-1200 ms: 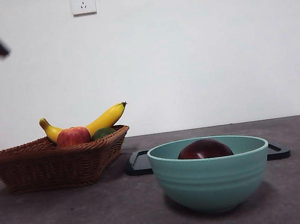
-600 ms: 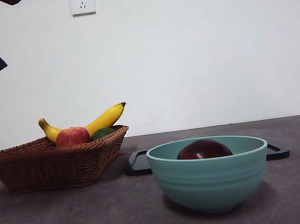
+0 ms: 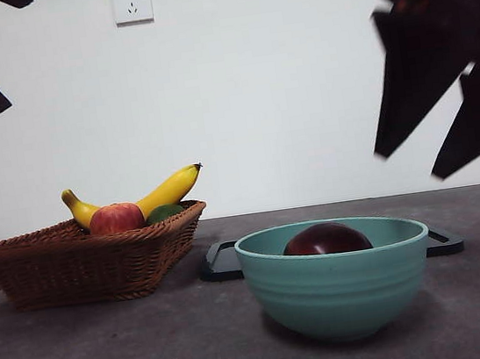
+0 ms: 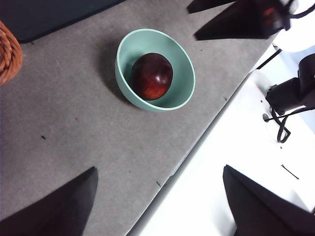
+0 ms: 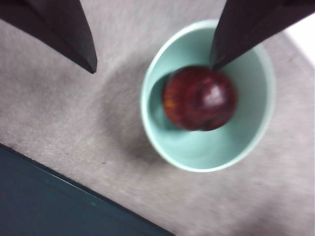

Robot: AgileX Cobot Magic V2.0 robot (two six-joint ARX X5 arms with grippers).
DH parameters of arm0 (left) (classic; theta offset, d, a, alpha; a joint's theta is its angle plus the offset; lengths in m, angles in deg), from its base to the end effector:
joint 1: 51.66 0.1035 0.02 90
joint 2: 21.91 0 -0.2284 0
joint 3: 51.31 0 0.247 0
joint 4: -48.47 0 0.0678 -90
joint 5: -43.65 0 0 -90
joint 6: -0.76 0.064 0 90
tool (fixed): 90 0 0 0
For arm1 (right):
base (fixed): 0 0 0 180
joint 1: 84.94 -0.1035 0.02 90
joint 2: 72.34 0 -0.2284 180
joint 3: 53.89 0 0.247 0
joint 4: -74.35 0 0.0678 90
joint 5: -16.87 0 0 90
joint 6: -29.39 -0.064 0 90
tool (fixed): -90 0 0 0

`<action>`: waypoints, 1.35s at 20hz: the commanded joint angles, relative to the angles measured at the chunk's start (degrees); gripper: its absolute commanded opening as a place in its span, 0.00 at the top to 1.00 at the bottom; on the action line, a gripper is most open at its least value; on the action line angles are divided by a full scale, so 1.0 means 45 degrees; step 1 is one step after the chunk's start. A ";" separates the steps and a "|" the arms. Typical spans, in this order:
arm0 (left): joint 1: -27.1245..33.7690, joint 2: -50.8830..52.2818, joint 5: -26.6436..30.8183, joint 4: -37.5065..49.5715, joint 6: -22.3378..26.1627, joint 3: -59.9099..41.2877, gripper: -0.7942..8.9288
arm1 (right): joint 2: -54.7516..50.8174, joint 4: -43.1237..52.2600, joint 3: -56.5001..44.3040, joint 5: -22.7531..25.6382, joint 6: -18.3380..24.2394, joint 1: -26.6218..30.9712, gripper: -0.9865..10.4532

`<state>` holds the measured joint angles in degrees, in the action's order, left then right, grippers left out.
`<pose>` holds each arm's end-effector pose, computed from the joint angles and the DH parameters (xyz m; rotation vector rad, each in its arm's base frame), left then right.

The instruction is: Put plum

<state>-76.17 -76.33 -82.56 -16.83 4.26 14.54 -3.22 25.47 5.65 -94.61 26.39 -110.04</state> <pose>0.1660 -0.1172 0.2417 -0.0491 0.9470 -1.0066 0.2153 0.1268 0.1673 0.0119 1.0653 0.7120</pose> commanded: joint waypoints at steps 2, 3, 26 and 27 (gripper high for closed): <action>-0.0068 -0.0078 -0.0078 0.0053 0.0068 0.0160 0.50 | 0.1292 0.0874 0.0034 0.0491 -0.0194 -0.0423 0.65; -0.0068 -0.0078 -0.0078 0.0053 0.0068 0.0160 0.50 | 0.1559 0.1103 0.0034 0.0568 -0.0204 -0.0500 0.66; -0.0068 -0.0078 -0.0073 0.0340 0.0068 0.0160 0.50 | 0.2705 0.0699 0.2040 0.1161 -0.0578 -0.0971 0.91; -0.0068 -0.0078 -0.0073 0.0345 0.0068 0.0160 0.50 | 0.2710 0.0646 0.2385 0.1370 -0.0568 -0.0884 0.91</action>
<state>-76.17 -76.33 -82.53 -15.91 4.26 14.54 8.87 28.13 15.53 -88.40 24.57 -113.76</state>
